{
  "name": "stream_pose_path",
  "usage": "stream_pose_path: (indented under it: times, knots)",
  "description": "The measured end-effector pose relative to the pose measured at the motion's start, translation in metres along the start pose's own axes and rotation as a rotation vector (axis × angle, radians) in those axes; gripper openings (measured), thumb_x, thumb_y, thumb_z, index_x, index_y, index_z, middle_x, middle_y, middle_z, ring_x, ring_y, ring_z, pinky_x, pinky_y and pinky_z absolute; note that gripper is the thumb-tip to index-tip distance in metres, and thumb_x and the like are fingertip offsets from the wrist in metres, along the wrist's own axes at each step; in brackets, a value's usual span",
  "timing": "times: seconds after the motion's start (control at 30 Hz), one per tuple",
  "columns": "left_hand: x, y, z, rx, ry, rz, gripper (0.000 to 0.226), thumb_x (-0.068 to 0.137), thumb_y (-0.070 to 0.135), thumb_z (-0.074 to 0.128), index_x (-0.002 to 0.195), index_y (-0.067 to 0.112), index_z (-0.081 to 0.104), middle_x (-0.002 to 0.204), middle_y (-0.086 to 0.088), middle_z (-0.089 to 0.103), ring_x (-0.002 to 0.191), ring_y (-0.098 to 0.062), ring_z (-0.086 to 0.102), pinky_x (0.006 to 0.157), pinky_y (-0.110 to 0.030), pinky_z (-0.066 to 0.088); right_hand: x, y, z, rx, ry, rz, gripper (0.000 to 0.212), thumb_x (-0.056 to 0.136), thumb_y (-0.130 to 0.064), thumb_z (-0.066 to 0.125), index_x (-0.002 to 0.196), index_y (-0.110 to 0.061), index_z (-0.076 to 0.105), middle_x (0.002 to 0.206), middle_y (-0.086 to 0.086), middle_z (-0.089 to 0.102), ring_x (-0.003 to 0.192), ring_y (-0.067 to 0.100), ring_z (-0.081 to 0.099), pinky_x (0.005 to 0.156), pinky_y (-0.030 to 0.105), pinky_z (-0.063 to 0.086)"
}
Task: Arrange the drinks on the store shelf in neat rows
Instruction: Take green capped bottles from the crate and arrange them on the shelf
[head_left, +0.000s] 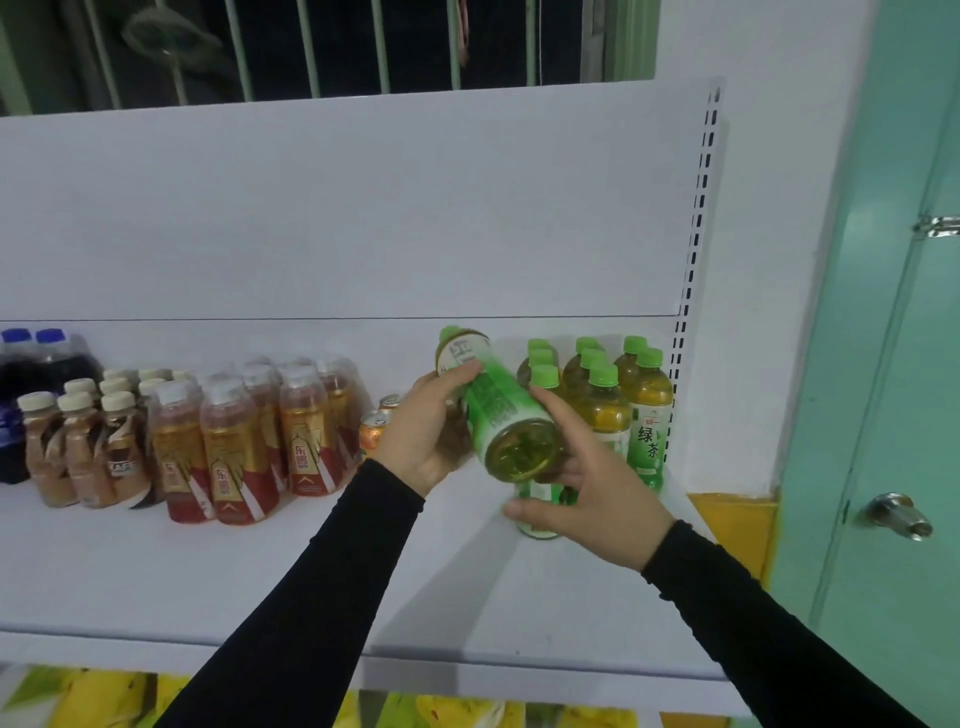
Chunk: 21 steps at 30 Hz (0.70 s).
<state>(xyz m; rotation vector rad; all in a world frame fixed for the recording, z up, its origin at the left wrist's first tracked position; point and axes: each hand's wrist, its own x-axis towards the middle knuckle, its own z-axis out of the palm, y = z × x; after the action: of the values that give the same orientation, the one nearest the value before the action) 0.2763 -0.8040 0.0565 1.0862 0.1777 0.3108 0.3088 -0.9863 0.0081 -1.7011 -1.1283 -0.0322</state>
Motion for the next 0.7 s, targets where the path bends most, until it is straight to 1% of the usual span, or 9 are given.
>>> stream_pose_path:
  times: [0.07,0.1,0.17,0.27,0.33,0.4,0.53,0.63,0.7]
  knots:
    - [-0.003,0.003,-0.005,-0.016,-0.004,-0.076,0.051,0.086,0.026,0.071,0.128,0.0,0.061,0.1,-0.019,0.071,0.086,-0.029,0.069,0.088,-0.042,0.055,0.007,-0.004,0.006,-0.064,0.032,-0.05,0.095,0.074,-0.033,0.085,0.147,-0.046,0.027,0.132,-0.023,0.051,0.109,0.006,0.063,0.093,0.031,0.055]
    - [-0.002,0.003,-0.008,-0.024,0.001,-0.097,0.046,0.088,0.026,0.07,0.126,0.002,0.062,0.09,-0.016,0.071,0.079,-0.027,0.069,0.089,-0.041,0.054,0.01,-0.006,0.008,-0.084,0.051,-0.068,0.091,0.075,-0.032,0.084,0.146,-0.046,0.028,0.129,-0.026,0.051,0.107,0.005,0.063,0.091,0.031,0.056]
    - [0.001,0.004,-0.014,-0.025,0.028,-0.111,0.039,0.088,0.027,0.072,0.12,0.007,0.063,0.077,-0.011,0.068,0.07,-0.024,0.066,0.08,-0.039,0.054,0.015,-0.008,0.012,-0.108,0.077,-0.086,0.087,0.076,-0.033,0.083,0.145,-0.045,0.03,0.124,-0.025,0.055,0.102,0.006,0.065,0.089,0.031,0.056]
    - [0.003,0.004,-0.021,-0.015,0.066,-0.136,0.033,0.086,0.028,0.074,0.111,0.011,0.063,0.07,-0.007,0.066,0.061,-0.021,0.065,0.063,-0.035,0.058,0.019,-0.009,0.015,-0.116,0.083,-0.096,0.086,0.075,-0.04,0.082,0.146,-0.042,0.033,0.119,-0.019,0.06,0.098,0.009,0.066,0.086,0.032,0.057]
    - [0.003,0.004,-0.023,-0.023,0.074,-0.148,0.029,0.086,0.028,0.074,0.108,0.011,0.063,0.068,-0.005,0.065,0.056,-0.019,0.064,0.054,-0.032,0.056,0.02,-0.009,0.017,-0.115,0.083,-0.095,0.086,0.074,-0.041,0.082,0.145,-0.04,0.034,0.119,-0.018,0.06,0.097,0.008,0.066,0.085,0.032,0.057]
    - [0.003,0.005,-0.023,-0.02,0.074,-0.151,0.031,0.085,0.028,0.075,0.109,0.011,0.063,0.071,-0.005,0.064,0.057,-0.019,0.063,0.054,-0.032,0.055,0.021,-0.01,0.018,-0.113,0.085,-0.099,0.085,0.074,-0.04,0.083,0.144,-0.04,0.035,0.119,-0.017,0.06,0.097,0.008,0.066,0.085,0.031,0.057]
    - [0.004,0.005,-0.024,-0.017,0.093,-0.154,0.035,0.084,0.028,0.076,0.111,0.01,0.063,0.07,-0.008,0.063,0.057,-0.021,0.064,0.059,-0.034,0.057,0.019,-0.011,0.018,-0.087,0.082,-0.096,0.08,0.075,-0.038,0.083,0.136,-0.05,0.033,0.119,-0.017,0.06,0.099,0.007,0.065,0.087,0.029,0.057]
    - [0.002,0.004,-0.022,-0.02,0.083,-0.141,0.034,0.086,0.026,0.075,0.112,0.009,0.062,0.072,-0.009,0.064,0.058,-0.022,0.065,0.059,-0.034,0.058,0.017,-0.009,0.018,-0.077,0.084,-0.084,0.082,0.074,-0.039,0.083,0.139,-0.045,0.035,0.12,-0.015,0.06,0.1,0.008,0.065,0.087,0.031,0.057]
    - [0.001,0.003,-0.02,-0.023,0.065,-0.126,0.035,0.086,0.026,0.074,0.115,0.007,0.063,0.072,-0.01,0.068,0.062,-0.023,0.066,0.069,-0.037,0.058,0.014,-0.007,0.015,-0.065,0.069,-0.07,0.085,0.071,-0.039,0.085,0.14,-0.043,0.035,0.12,-0.013,0.06,0.101,0.007,0.065,0.087,0.031,0.057]
